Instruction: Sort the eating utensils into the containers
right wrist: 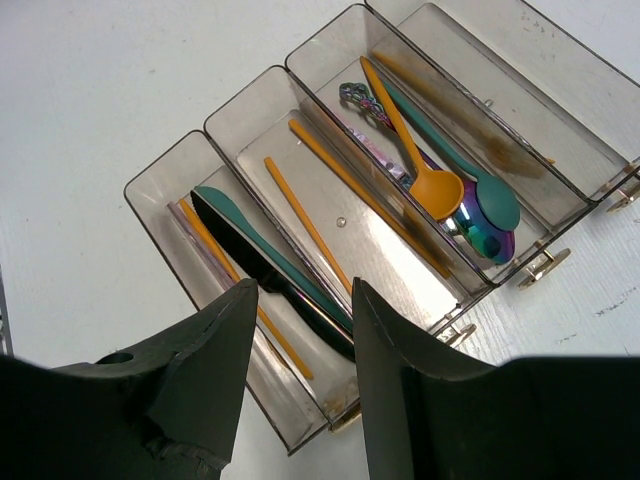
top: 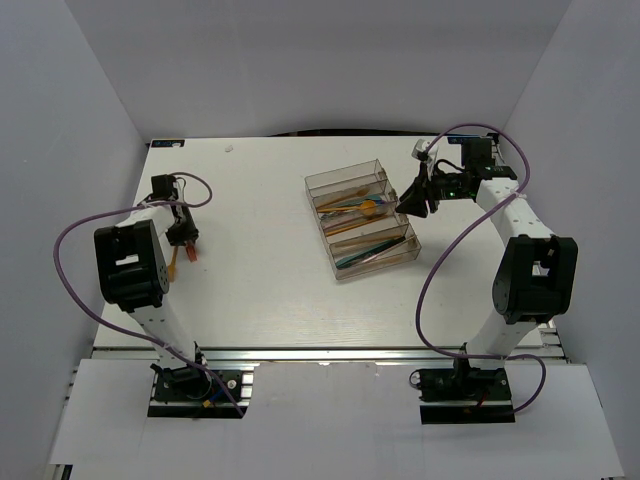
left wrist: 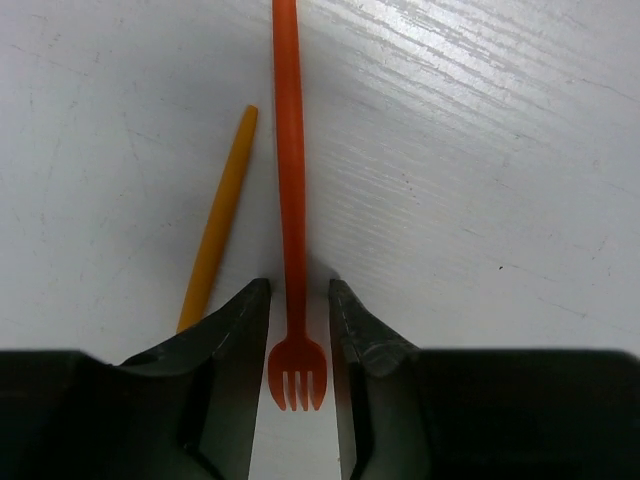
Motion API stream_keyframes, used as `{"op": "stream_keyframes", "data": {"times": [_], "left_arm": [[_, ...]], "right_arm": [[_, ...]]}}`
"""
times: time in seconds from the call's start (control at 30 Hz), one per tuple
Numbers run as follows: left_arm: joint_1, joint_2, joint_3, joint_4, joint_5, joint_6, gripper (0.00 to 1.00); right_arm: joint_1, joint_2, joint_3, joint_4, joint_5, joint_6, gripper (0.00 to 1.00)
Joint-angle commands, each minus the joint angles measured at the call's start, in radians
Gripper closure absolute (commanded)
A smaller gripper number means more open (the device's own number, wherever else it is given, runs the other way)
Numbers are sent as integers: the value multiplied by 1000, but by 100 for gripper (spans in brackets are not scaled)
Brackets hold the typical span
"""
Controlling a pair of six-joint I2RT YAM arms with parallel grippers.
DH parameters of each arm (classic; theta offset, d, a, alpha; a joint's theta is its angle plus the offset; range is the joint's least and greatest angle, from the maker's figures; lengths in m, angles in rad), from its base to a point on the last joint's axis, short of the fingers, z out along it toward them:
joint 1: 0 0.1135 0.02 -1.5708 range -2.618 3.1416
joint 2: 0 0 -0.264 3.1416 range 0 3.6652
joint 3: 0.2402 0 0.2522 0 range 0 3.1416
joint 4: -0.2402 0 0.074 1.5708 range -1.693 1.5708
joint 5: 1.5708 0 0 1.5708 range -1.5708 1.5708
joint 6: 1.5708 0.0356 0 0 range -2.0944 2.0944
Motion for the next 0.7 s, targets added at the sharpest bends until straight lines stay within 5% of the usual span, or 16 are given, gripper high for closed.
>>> {"op": "stream_keyframes", "data": {"times": [0.0,0.1,0.23,0.4,0.67], "left_arm": [[4,8,23,9,10,9,60],[4,5,11,15,20,6,63],[3,-7,8,19,98,-20,87],[-45,-65,12,58,265,-70,100],[-359,-108,84,275,556,-24,100]], "right_arm": [[2,-22,34,-13,0,11,51],[2,-20,40,-13,3,18,51],[2,-17,43,-13,6,22,51],[2,-17,55,-21,11,19,51],[2,-17,82,-34,17,2,51]]}}
